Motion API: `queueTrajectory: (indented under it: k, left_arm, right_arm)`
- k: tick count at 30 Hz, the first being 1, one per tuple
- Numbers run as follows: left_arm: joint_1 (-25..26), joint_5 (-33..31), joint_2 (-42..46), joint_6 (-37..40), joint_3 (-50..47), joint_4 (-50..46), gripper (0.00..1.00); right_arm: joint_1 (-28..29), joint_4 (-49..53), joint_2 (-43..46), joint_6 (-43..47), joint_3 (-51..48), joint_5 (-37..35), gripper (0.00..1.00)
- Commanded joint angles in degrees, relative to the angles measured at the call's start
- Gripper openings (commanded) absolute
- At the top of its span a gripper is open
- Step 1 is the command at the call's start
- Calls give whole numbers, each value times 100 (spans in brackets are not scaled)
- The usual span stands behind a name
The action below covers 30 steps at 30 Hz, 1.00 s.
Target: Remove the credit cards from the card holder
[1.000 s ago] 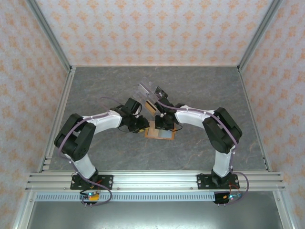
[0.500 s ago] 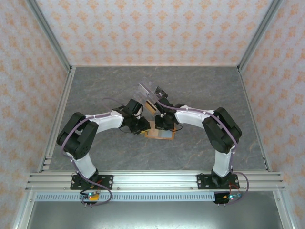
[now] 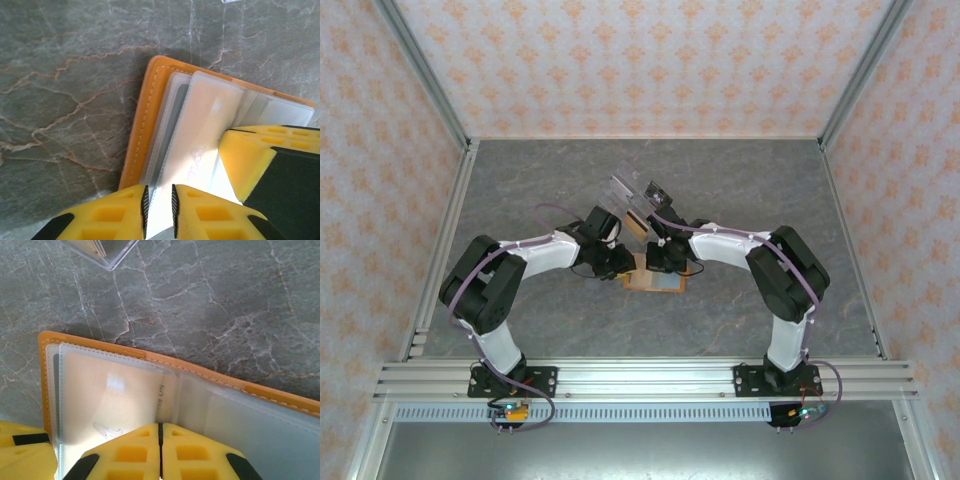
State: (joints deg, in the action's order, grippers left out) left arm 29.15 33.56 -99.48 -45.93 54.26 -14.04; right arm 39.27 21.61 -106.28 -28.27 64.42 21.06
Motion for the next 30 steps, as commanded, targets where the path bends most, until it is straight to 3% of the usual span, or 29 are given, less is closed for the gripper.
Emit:
queueTrajectory:
  k: [1, 7, 12, 30]
  left_arm:
    - [62, -64, 136, 142, 111, 32, 21]
    - [65, -221, 122, 212, 148, -76, 19]
    - [67, -289, 2, 233, 173, -114, 24]
    - [105, 11, -333, 234, 190, 84, 25]
  right_arm:
    - [-59, 39, -125, 101, -224, -287, 7]
    - [-59, 20, -125, 94, -259, -295, 7]
    - [-59, 20, -127, 94, -255, -298, 7]
    - [-59, 2, -143, 85, -264, -253, 8]
